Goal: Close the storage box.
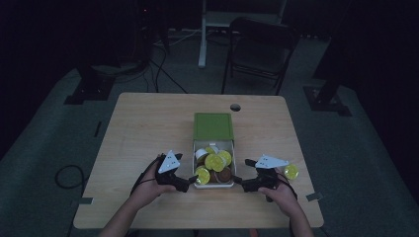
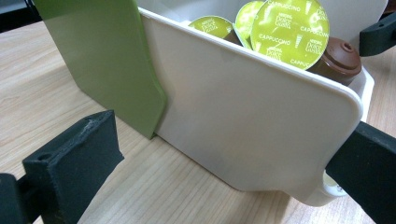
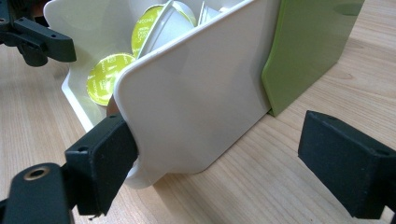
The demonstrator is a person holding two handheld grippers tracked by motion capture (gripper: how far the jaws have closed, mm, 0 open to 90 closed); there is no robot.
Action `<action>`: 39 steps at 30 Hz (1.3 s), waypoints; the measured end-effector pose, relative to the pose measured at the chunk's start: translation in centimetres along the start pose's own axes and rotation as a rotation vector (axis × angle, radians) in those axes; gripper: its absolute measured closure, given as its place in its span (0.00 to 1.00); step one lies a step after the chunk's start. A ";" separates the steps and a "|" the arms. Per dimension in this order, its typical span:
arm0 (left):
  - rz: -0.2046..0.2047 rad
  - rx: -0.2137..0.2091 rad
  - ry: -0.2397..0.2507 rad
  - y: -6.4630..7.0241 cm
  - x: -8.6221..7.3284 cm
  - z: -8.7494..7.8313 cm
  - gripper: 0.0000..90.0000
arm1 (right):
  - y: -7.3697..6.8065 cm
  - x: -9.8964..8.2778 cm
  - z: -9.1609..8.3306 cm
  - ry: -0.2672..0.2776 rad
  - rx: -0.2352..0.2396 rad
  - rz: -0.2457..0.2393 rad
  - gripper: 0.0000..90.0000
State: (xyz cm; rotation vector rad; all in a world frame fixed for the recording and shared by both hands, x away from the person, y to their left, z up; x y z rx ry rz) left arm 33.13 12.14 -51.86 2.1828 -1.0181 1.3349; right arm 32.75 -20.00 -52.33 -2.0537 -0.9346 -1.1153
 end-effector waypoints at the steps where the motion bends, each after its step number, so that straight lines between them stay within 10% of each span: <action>1: 0.000 0.001 0.002 0.0 0.0 0.0 0.00 | 0.0 0.0 0.0 0.000 -0.001 0.001 0.13; 39: -0.018 0.014 -0.001 -1.1 0.5 0.8 0.00 | 1.2 0.6 0.6 -0.001 -0.021 0.034 0.12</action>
Point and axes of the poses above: each handheld gripper's, and its own axes: z roughly forward along the jaws, x roughly out of its top, y roughly to its right, the point moved 2 cm from there along z, roughly forward along the jaws, and after that the axes turned 5 degrees about x, right-handed, at the moved point
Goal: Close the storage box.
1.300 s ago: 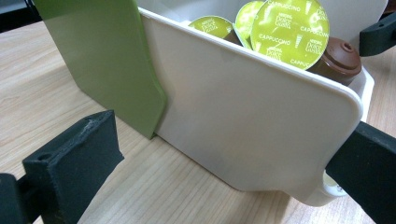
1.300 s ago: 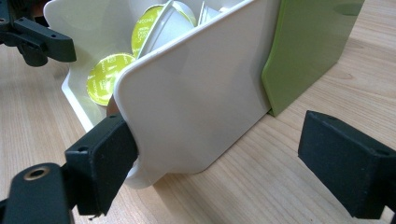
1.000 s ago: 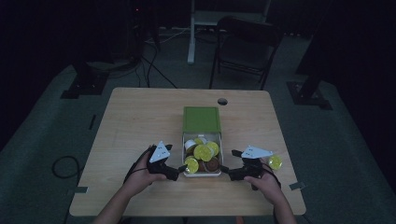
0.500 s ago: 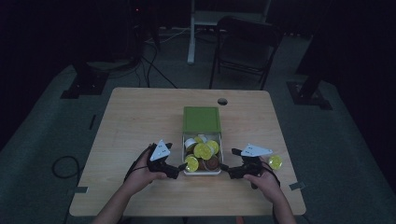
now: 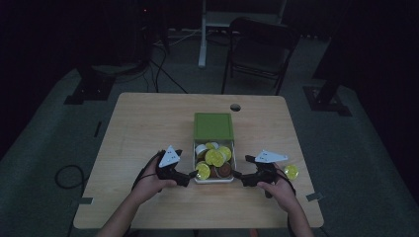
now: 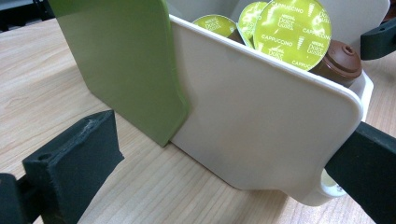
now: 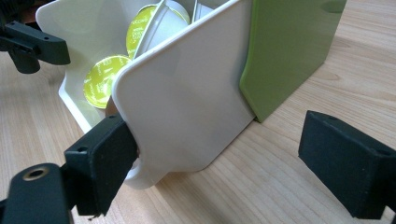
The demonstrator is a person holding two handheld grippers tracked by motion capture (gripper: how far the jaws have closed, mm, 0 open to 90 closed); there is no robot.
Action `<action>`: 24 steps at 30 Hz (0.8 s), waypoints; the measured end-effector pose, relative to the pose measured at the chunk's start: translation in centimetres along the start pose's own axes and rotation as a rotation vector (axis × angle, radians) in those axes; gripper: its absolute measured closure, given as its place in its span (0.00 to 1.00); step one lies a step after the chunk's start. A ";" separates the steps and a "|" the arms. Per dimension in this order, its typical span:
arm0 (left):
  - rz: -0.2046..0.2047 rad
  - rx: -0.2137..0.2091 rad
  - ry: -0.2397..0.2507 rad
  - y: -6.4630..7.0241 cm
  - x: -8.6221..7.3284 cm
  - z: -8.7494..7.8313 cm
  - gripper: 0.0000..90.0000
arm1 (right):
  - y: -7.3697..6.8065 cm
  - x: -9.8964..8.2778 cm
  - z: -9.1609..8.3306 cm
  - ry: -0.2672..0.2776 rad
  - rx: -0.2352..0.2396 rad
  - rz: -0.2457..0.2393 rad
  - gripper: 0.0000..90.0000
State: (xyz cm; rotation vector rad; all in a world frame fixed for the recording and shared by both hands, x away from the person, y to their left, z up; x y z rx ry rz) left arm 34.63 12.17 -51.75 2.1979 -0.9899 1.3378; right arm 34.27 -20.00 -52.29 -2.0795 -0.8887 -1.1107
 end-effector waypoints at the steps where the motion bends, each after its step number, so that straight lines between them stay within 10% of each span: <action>1: 0.002 0.002 -0.002 0.0 0.0 0.0 0.00 | 0.0 0.0 0.0 0.000 0.000 0.003 0.12; 24: -0.012 0.014 -0.001 -0.9 0.5 0.5 0.00 | 0.7 0.5 0.5 0.003 -0.017 0.009 0.12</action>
Point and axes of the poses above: each handheld gripper's, and its own axes: z roughly forward along the jaws, x roughly out of its top, y roughly to its right, the point moved 2 cm from there along z, roughly forward along the jaws, and after that the axes turned 5 degrees about x, right-handed, at the moved point
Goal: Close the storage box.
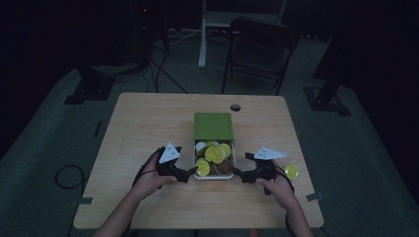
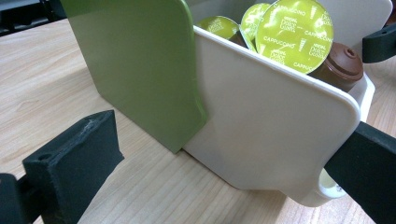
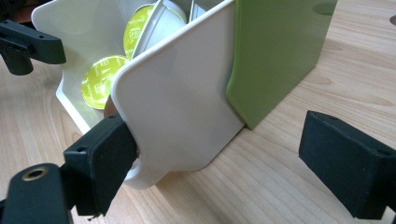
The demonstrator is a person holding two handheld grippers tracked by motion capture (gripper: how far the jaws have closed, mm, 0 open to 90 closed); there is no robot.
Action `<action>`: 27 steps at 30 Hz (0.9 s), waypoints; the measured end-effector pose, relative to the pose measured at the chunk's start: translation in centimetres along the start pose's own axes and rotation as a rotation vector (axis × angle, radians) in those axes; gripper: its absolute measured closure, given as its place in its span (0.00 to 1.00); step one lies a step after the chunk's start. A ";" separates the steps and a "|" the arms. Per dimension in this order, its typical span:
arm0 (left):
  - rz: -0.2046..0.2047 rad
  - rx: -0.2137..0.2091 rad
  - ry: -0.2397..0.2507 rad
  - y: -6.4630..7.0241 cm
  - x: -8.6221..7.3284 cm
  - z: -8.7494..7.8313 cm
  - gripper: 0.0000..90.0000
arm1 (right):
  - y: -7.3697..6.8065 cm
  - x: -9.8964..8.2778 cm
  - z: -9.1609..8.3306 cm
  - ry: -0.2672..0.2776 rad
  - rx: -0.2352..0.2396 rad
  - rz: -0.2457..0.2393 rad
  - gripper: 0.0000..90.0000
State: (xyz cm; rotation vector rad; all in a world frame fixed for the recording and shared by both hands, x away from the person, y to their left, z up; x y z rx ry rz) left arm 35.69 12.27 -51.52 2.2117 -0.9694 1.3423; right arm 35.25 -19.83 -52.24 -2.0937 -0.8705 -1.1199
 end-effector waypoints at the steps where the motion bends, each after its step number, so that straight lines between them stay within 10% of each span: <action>1: 0.000 0.000 -0.001 0.0 0.0 0.0 0.00 | 0.0 0.0 0.0 0.001 0.000 0.003 0.12; 27: -0.008 0.024 -0.004 -1.4 1.2 1.0 0.00 | 1.1 1.3 0.6 -0.004 -0.032 0.016 0.13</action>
Point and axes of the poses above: each handheld gripper's, and its own axes: z roughly forward along the jaws, x roughly out of its top, y roughly to its right, the point moved 2 cm from there along z, roughly forward along the jaws, and after that the axes turned 5 degrees about x, right-handed, at the moved point
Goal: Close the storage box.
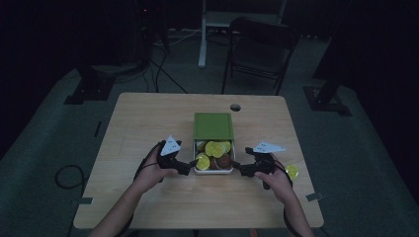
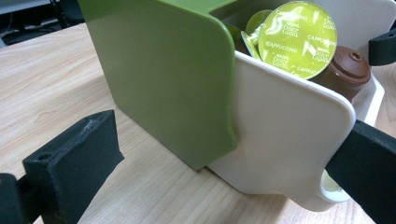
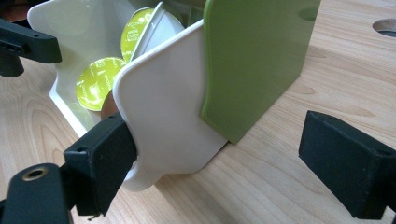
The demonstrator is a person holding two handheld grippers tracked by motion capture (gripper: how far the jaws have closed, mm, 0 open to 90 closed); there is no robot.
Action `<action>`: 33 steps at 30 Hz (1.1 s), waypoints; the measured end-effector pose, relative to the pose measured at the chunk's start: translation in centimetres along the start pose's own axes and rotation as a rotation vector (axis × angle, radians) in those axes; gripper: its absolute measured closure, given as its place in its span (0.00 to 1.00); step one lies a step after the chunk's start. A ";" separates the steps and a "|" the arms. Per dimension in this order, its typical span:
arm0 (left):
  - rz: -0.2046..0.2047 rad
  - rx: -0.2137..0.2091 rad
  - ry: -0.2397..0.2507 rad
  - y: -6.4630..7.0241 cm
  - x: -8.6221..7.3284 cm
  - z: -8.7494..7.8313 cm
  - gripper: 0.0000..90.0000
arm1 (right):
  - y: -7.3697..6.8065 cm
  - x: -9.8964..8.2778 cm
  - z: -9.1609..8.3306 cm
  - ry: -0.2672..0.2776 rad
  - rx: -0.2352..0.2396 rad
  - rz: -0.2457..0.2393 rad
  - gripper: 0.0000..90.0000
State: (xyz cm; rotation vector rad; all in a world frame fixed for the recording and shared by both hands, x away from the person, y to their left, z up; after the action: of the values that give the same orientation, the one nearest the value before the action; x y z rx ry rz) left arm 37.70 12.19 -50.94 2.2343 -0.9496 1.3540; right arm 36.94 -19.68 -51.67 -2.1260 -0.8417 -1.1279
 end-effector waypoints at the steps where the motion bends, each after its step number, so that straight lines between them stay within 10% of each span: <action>1: -0.003 0.001 0.001 0.0 0.0 0.0 0.00 | 0.1 0.1 0.1 0.000 -0.003 0.001 0.12; 33: -0.021 0.040 0.000 -1.3 0.9 1.4 0.00 | 1.2 0.9 1.4 0.014 -0.042 0.044 0.12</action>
State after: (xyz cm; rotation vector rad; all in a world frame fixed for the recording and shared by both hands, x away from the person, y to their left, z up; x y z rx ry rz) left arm 39.78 11.97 -50.76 2.2670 -0.9038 1.3760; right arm 38.93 -19.21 -51.81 -2.1583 -0.7669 -1.1459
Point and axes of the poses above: each handheld gripper's, and its own axes: z roughly forward along the jaws, x roughly out of its top, y roughly to its right, the point moved 2 cm from there along z, roughly forward along the jaws, and after that the axes turned 5 degrees about x, right-handed, at the moved point
